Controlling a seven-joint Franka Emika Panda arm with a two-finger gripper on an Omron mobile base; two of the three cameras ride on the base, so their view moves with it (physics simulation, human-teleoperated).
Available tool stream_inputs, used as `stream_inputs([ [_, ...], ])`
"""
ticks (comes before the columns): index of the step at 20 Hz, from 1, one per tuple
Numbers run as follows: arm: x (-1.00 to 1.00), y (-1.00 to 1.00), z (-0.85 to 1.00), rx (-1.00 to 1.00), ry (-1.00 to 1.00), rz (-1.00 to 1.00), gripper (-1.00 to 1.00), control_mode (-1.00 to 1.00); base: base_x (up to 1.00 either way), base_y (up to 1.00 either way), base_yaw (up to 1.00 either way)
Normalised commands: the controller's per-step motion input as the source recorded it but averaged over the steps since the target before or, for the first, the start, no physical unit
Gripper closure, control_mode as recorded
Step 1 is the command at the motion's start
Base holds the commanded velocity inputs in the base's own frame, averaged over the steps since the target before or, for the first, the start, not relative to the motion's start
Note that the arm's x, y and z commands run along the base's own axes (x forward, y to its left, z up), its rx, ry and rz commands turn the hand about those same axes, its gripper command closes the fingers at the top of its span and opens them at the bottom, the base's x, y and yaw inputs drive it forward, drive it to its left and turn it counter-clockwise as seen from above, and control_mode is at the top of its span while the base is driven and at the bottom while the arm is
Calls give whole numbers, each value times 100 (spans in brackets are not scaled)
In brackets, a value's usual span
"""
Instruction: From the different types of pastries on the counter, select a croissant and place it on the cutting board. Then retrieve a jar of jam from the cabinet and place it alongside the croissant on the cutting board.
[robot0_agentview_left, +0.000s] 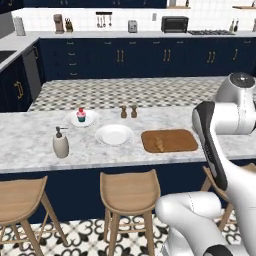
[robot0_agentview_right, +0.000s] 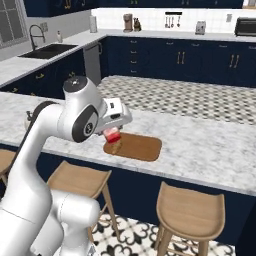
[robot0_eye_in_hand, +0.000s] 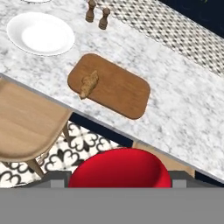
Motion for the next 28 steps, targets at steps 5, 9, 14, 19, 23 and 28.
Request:
stream_inputs([
  [5,0,0,0,0,0,0,100,100,99,32,-11],
  [9,0,0,0,0,0,0,100,100,73,21,-2],
  [14,0,0,0,0,0,0,100,100,22,32,0],
  [19,5,8,0,0,-1,0,100,-100,2,14,0],
  [23,60,1,17,1,-8,14,100,-100,0,0,0],
  [28,100,0,36,12,-1,17,100,-100,0,0,0],
])
